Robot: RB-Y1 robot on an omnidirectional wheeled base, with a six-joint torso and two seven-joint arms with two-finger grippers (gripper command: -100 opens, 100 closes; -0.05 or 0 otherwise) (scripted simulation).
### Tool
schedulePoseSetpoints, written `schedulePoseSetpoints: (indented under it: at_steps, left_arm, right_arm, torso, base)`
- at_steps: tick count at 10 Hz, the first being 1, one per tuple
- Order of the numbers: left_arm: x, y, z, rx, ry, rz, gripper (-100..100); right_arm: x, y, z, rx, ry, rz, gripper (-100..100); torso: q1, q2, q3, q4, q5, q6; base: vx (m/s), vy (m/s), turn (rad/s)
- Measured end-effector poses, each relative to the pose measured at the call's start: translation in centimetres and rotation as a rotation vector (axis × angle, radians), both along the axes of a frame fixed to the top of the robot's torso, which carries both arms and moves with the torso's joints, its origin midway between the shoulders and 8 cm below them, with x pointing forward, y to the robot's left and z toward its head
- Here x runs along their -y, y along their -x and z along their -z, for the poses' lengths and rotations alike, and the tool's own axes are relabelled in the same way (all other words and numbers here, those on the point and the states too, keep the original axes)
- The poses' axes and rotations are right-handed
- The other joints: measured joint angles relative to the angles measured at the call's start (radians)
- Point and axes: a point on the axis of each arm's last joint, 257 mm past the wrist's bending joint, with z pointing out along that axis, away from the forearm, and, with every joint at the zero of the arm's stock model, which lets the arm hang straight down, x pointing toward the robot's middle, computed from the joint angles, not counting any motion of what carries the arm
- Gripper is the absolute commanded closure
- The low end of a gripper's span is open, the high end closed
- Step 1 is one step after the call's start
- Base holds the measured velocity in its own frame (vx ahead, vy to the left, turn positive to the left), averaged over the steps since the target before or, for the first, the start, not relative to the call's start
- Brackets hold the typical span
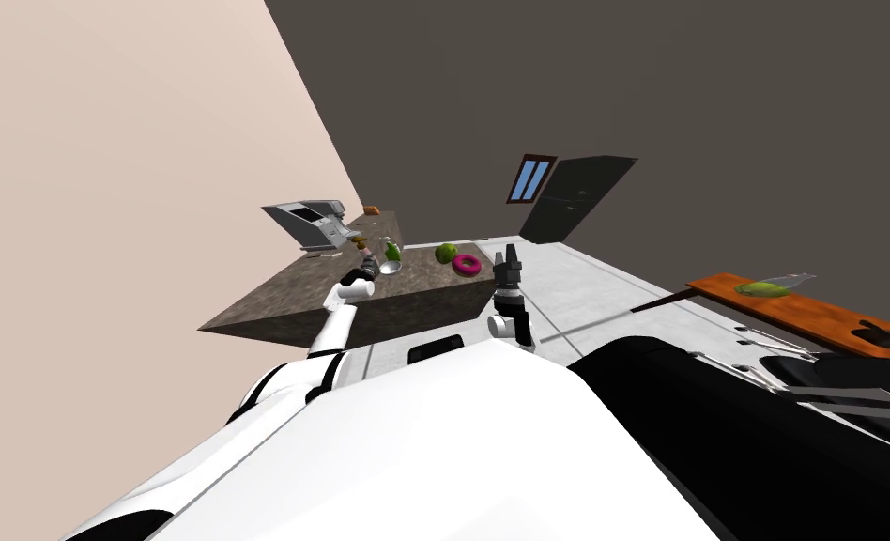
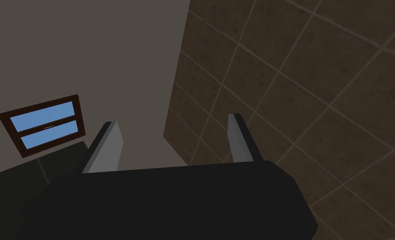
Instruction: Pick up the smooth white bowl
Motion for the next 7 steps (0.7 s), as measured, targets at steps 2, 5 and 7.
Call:
schedulePoseSetpoints:
  at_steps: [2, 5, 7]
  left_arm:
    - [-0.8, -0.8, 0.8, -0.059, 0.006, -0.019, -100]
    - [-1.7, -1.7, 1.8, -0.147, 0.019, -0.050, -100]
    - [-2.6, -2.0, 2.8, -0.210, 0.029, -0.072, -100]
  right_arm:
    - [0.0, 0.0, 0.0, 0.000, 0.000, 0.000, 0]
    - [0.0, 0.0, 0.0, 0.000, 0.000, 0.000, 0]
    - [0.0, 0.0, 0.0, 0.000, 0.000, 0.000, 0]
  torso:
    - [0.000, 0.000, 0.000, 0.000, 0.000, 0.000]
    - [0.000, 0.000, 0.000, 0.000, 0.000, 0.000]
    - [0.000, 0.000, 0.000, 0.000, 0.000, 0.000]
  base:
    - [-0.022, -0.016, -0.029]
    - [-0.018, -0.014, -0.023]
    - [-0.017, -0.013, -0.034]
